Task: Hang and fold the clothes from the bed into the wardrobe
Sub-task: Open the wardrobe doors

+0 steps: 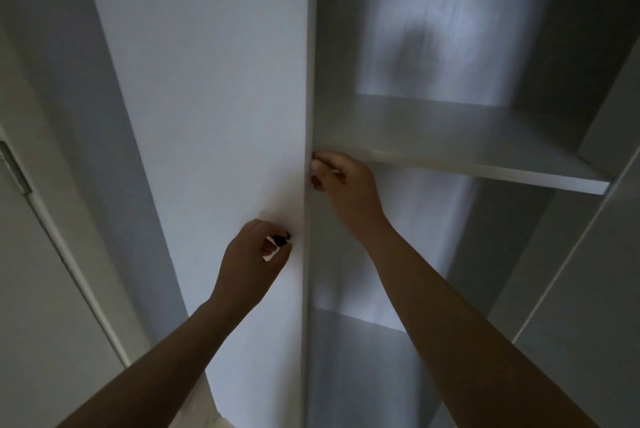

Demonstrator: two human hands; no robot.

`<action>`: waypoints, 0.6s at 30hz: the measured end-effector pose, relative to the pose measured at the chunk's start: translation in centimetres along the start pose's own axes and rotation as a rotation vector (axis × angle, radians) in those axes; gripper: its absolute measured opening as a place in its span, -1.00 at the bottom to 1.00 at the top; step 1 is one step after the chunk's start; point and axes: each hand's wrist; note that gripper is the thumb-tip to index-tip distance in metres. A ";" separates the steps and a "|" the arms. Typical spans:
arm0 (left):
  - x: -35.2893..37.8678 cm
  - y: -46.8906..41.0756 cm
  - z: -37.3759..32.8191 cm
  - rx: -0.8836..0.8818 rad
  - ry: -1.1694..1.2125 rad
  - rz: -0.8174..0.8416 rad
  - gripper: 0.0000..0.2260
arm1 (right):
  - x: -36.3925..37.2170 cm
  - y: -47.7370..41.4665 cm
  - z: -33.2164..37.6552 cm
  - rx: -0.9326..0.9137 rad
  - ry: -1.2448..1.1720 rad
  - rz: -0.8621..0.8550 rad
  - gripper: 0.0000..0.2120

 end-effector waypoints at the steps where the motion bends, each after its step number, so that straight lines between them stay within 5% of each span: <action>1: -0.4 0.3 0.1 -0.006 0.008 -0.003 -0.83 | 0.3 0.2 0.2 -0.008 -0.036 0.003 -0.78; 18: -9.2 7.0 0.7 -0.034 0.074 0.010 -0.81 | 6.9 8.1 4.7 -0.075 -0.165 0.037 -0.88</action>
Point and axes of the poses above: each hand's wrist, its own y-axis away from the middle knuckle, its own x-axis out of the palm, z = x × y, and after that the axes turned 6 degrees about x, right-handed
